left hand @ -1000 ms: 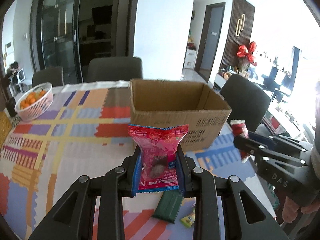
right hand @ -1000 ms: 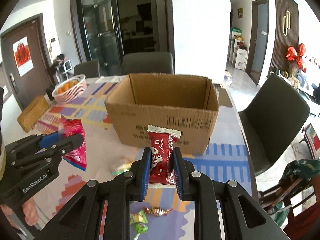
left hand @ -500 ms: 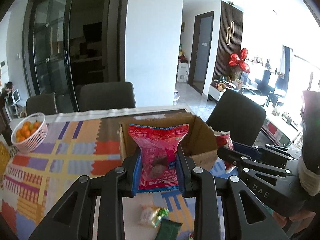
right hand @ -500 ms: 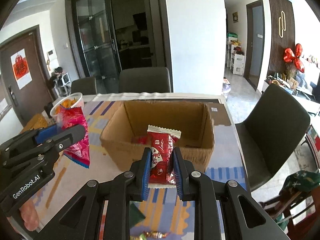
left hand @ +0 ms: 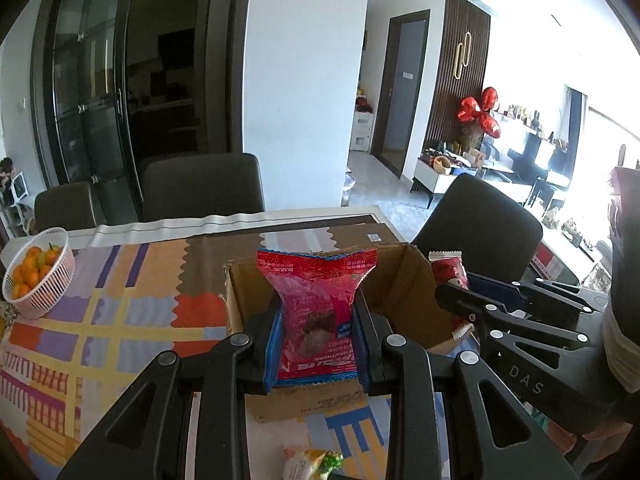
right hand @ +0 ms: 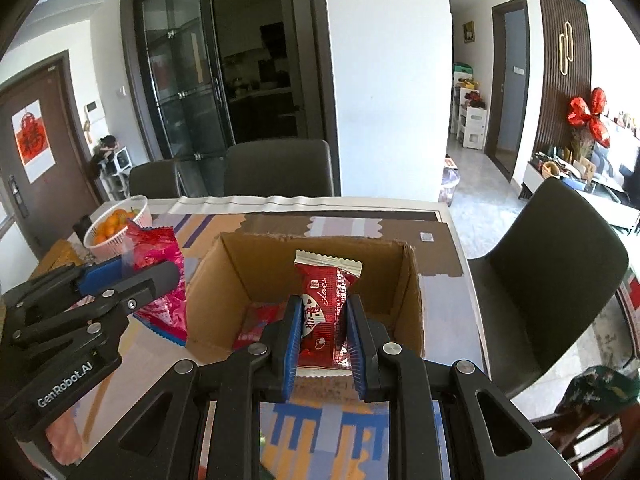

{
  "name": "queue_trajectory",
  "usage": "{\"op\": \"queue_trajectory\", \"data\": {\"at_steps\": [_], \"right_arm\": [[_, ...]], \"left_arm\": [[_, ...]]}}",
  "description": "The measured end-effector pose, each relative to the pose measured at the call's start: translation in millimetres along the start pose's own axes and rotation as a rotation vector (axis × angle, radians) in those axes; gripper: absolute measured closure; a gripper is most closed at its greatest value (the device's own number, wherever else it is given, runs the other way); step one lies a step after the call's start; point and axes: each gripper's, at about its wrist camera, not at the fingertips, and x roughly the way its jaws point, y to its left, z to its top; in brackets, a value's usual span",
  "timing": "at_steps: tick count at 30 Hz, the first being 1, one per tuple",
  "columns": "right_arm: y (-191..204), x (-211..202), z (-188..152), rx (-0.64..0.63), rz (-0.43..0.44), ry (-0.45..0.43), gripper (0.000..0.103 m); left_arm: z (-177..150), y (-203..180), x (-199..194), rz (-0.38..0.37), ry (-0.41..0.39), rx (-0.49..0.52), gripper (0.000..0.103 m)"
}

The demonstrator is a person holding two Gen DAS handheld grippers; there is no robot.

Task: Organize snacks
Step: 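Carry the red wafer and pink bag into the box and open both grippers, then move both grippers back to the snacks on the mat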

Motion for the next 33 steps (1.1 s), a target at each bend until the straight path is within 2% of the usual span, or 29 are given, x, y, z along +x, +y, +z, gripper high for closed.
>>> {"op": "queue_trajectory", "data": {"at_steps": [9, 11, 13, 17, 23, 33], "right_arm": [[-6, 35, 11, -0.013, -0.013, 0.041, 0.080], [-8, 39, 10, -0.012, -0.028, 0.032, 0.077], [-9, 38, 7, -0.019, -0.060, 0.024, 0.059], [-11, 29, 0, -0.025, -0.090, 0.007, 0.057], [-7, 3, -11, -0.026, -0.057, -0.025, 0.052], [8, -46, -38, -0.052, -0.017, -0.075, 0.050]], "left_arm": [[6, 0, 37, 0.008, 0.064, 0.011, 0.070], [4, 2, 41, 0.020, 0.072, 0.015, 0.062], [0, 3, 41, 0.043, 0.072, 0.020, 0.047], [-8, 1, 27, 0.061, 0.059, 0.033, 0.045], [-18, -2, -8, 0.068, 0.014, 0.050, 0.039], [-39, -17, -68, 0.049, -0.036, 0.093, 0.037]]}}
